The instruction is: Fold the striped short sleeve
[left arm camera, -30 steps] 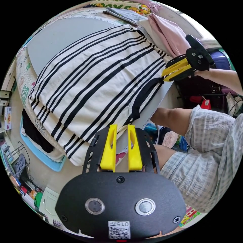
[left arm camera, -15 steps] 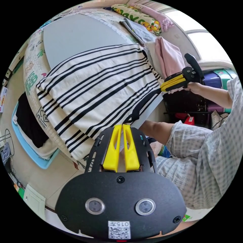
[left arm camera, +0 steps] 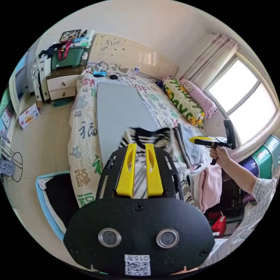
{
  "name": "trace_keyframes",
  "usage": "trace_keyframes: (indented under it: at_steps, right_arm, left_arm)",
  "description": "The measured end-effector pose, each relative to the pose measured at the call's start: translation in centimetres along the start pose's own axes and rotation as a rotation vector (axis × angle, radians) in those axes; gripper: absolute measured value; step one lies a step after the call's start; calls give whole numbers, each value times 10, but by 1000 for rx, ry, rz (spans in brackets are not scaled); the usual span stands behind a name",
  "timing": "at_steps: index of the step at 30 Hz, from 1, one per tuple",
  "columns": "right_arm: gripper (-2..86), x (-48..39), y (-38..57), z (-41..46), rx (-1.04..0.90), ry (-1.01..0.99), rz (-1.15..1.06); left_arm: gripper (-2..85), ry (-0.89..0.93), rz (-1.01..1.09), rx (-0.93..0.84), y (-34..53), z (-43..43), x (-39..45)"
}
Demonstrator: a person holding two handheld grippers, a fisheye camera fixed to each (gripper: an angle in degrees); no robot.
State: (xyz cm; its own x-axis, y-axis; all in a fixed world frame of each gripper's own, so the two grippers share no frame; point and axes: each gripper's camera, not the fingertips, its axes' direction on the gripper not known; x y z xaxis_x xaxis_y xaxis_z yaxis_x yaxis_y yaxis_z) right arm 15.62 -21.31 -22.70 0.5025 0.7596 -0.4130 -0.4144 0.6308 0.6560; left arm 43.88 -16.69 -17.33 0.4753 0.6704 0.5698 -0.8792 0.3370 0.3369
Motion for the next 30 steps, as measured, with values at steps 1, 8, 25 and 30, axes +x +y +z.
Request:
trace_keyframes:
  at_steps: [1, 8, 25, 30]
  right_arm:
    - [50, 2, 43, 15, -55, -7, -2]
    - [74, 20, 312, 103, -413, -98, 327]
    - [73, 4, 363, 227, -620, 13, 430]
    - [9, -8, 354, 237, -671, -29, 418]
  left_arm:
    - [65, -16, -4, -68, 23, 5, -5]
    - [84, -60, -441, -450, 233, 6, -79]
    - [73, 2, -572, -527, 286, -1, -95]
    - [1, 87, -565, -502, 293, -18, -97]
